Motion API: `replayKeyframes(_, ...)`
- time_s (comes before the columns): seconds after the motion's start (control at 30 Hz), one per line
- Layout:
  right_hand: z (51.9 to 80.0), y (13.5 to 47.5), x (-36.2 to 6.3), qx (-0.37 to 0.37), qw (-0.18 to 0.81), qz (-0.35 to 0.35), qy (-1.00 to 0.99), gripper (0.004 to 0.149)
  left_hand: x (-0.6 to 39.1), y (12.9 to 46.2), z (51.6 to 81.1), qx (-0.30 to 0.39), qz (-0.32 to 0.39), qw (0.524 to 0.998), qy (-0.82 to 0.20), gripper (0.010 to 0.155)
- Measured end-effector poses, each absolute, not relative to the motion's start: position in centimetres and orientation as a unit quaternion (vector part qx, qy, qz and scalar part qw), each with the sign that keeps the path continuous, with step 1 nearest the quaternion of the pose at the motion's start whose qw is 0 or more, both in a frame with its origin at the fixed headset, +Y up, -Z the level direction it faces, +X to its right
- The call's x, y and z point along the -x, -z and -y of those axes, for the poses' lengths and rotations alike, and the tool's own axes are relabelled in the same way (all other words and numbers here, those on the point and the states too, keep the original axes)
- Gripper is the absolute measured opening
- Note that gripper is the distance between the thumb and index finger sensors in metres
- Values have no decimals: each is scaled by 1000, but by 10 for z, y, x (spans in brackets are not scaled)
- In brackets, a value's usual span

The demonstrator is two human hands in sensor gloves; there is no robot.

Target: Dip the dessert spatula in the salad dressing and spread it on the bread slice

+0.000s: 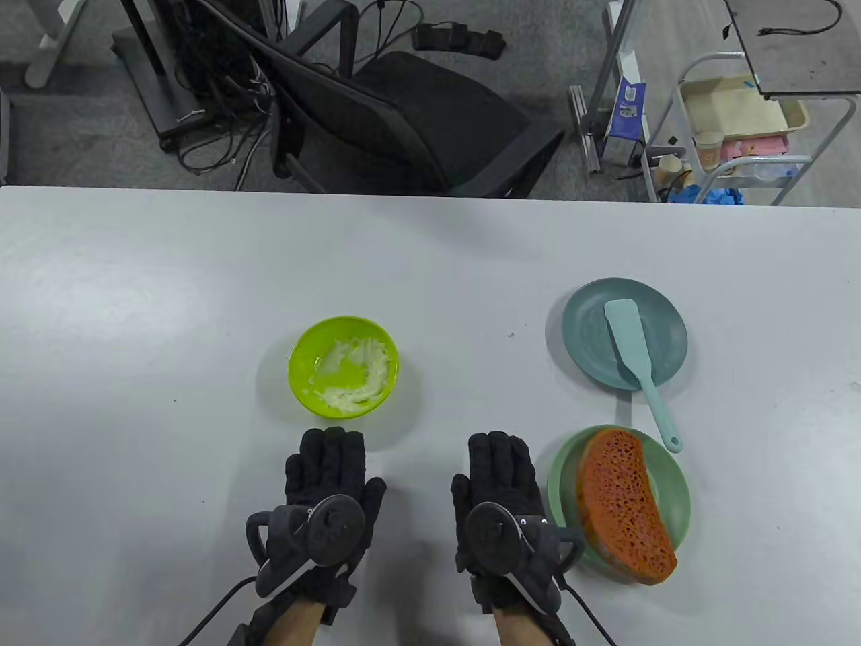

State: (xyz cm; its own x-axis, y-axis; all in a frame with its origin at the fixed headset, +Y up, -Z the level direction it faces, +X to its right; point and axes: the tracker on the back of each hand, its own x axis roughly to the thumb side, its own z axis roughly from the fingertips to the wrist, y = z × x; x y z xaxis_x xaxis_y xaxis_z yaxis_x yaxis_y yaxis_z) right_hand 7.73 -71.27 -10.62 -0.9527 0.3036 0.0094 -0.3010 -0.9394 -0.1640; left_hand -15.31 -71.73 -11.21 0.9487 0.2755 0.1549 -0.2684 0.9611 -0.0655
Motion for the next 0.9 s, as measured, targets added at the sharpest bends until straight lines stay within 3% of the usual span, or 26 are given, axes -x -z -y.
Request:
replayKeyframes(0.53, 706, 105, -73, -6, 139, 104, -985, 62, 156, 111, 717, 0, 84, 987, -138, 70)
replayKeyframes(0.73, 676, 110, -78, -4, 126, 120, -985, 61, 157, 112, 718, 4, 84, 986, -141, 70)
replayKeyframes(0.9, 631, 118, -100, 17, 113, 144, -983, 61, 158, 111, 718, 2, 86, 986, -141, 69)
